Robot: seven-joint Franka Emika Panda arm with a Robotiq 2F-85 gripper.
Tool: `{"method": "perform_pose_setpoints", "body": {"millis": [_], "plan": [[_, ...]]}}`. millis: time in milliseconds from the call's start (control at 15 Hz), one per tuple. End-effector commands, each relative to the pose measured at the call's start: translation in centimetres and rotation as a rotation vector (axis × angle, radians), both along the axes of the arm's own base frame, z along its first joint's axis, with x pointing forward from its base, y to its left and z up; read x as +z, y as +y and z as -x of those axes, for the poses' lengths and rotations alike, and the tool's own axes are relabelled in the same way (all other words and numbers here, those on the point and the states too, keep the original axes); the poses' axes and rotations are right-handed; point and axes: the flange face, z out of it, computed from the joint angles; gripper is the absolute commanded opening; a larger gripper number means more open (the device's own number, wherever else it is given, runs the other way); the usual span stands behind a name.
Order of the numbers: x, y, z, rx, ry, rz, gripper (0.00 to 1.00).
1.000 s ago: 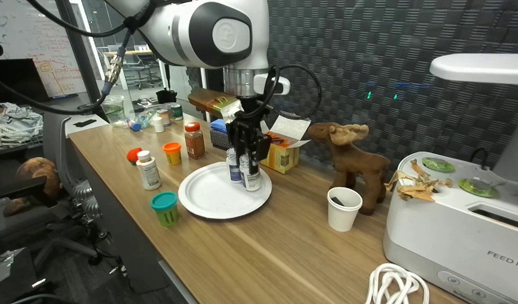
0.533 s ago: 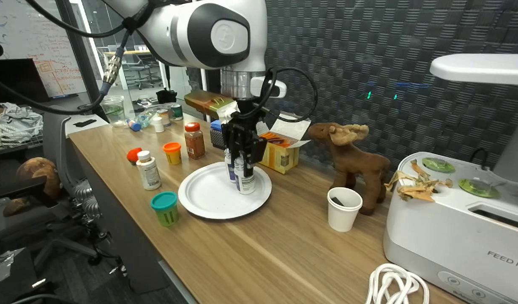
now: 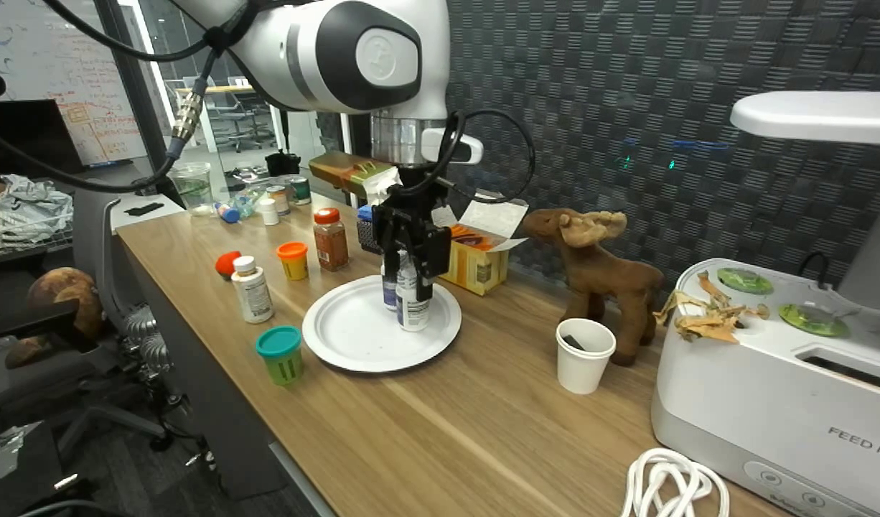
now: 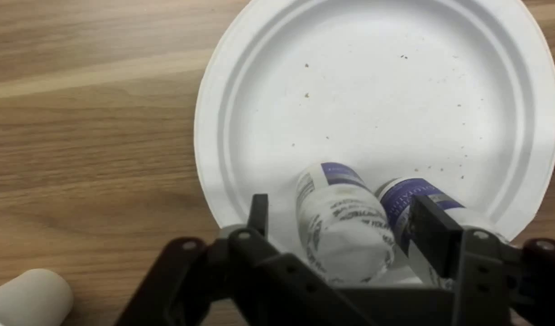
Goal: Put the containers and strawberry toy on the white plate
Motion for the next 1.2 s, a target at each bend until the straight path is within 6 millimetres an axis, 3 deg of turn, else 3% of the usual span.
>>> {"method": "perform_pose_setpoints", "body": {"millis": [0, 267, 467, 1133], "plan": [[3.9, -0.7, 1.0, -0.056, -0.061, 0.09, 1.0], [7.3, -1.5, 4.0, -0.12, -0.059, 0.089, 1.0], [8.0, -1.1, 7.1, -0.155, -0.054, 0.053, 1.0], [1.0, 3.0, 15.0, -0.153, -0.086, 0.011, 1.0]]}}
